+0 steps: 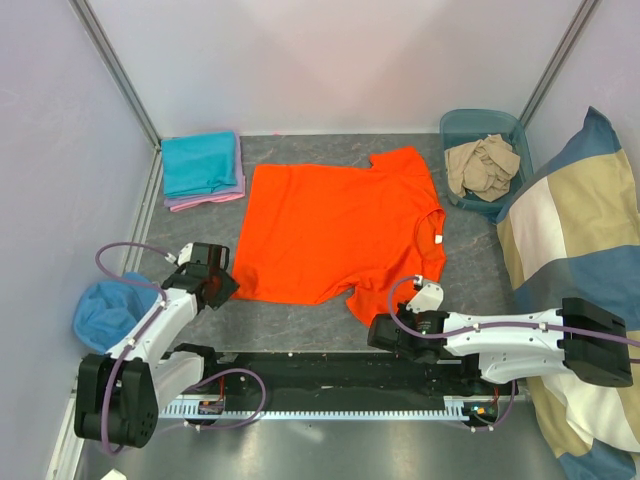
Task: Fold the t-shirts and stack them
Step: Grap the side of the flattened tshirt closest away from the robot with both arms
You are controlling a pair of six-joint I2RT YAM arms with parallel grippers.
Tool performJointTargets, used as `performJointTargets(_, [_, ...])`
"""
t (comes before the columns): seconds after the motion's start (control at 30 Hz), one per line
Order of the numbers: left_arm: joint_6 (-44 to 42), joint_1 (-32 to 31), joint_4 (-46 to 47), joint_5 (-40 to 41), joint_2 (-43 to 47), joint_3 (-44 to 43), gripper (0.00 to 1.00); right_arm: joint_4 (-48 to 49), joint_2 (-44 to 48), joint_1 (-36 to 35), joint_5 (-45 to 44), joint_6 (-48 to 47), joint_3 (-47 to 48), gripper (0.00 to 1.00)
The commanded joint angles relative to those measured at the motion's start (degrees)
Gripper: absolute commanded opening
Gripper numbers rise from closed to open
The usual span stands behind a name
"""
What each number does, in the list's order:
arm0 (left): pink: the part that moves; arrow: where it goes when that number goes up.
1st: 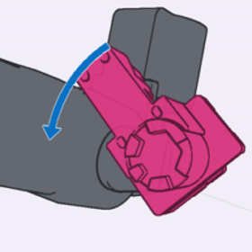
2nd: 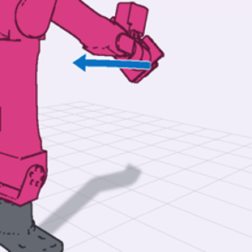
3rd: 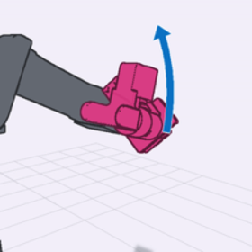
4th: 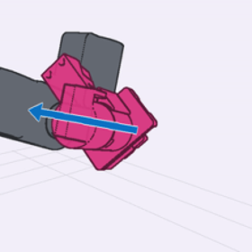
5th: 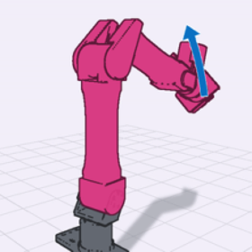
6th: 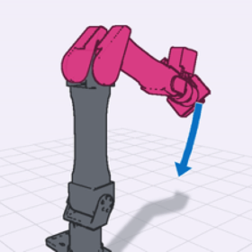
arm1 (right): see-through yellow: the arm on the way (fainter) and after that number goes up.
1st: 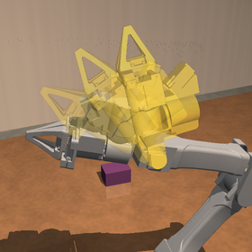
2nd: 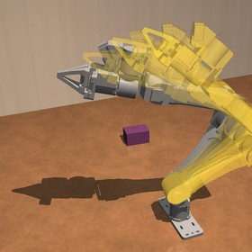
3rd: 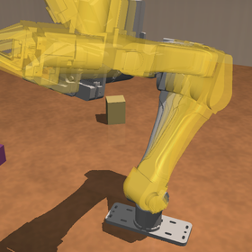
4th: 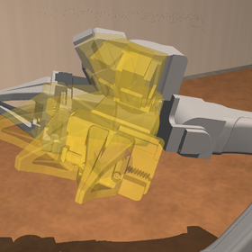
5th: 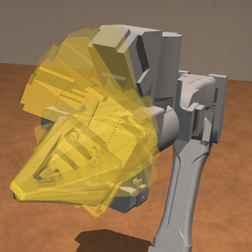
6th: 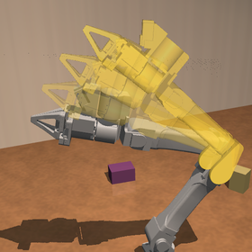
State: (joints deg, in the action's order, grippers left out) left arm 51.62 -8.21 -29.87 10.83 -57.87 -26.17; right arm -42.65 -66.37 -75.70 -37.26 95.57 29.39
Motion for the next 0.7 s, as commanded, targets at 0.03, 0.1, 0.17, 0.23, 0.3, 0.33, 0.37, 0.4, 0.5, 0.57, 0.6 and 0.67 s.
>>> performJointTargets(0.03, [-0.29, -0.05, 2.27, 0.95, -1.72, -0.90, 0.48, 0.20, 0.36, 0.38, -0.54, -0.38, -0.65, 0.00])
performJointTargets(0.1, [-0.29, -0.05, 2.53, 0.95, -2.25, -0.72, 0.48, 0.38, 0.54, 0.47, -0.36, -0.30, -0.82, 0.00])
performJointTargets(0.17, [-0.29, -0.05, 3.06, 0.95, -2.69, -0.20, 0.47, 0.29, 0.71, 0.47, -0.36, -0.30, -0.91, 0.00])
performJointTargets(0.23, [-0.02, -0.05, 3.67, 0.86, -2.95, 0.50, 0.43, 0.29, 1.06, 0.56, -0.27, -0.21, -1.08, 0.00])
performJointTargets(0.3, [0.24, 0.03, 4.47, 0.68, -3.48, 0.86, 0.42, 0.29, 1.24, 0.55, -0.27, -0.12, -1.26, 0.00])
performJointTargets(0.33, [0.24, -0.05, 4.73, 0.60, -3.66, 1.21, 0.39, 0.29, 1.59, 0.56, -0.10, -0.03, -1.44, 0.00])
performJointTargets(0.37, [0.33, -0.05, 5.17, 0.51, -4.27, 1.30, 0.34, 0.29, 1.85, 0.56, -0.10, 0.05, -1.61, 0.00])
performJointTargets(0.4, [0.42, -0.05, 5.43, 0.42, -4.53, 1.39, 0.28, 0.20, 1.94, 0.47, -0.01, 0.23, -1.79, 0.00])
performJointTargets(0.5, [0.42, -0.05, 6.22, -0.11, -5.33, 1.65, 0.03, 0.29, 2.65, 0.56, -0.01, 0.49, -2.14, 0.00])
performJointTargets(0.57, [0.42, -0.05, 6.57, -0.11, -5.50, 1.74, 0.02, 0.12, 2.91, 0.56, 0.08, 0.67, -2.32, 0.00])
performJointTargets(0.6, [0.33, -0.05, 6.75, -0.02, -5.68, 1.74, 0.02, 0.03, 2.91, 0.56, -0.10, 0.67, -2.32, 0.00])
performJointTargets(0.67, [0.07, -0.05, 6.84, -0.19, -5.50, 1.39, 0.02, -0.41, 2.73, 0.56, -0.10, 0.76, -2.14, 0.00])
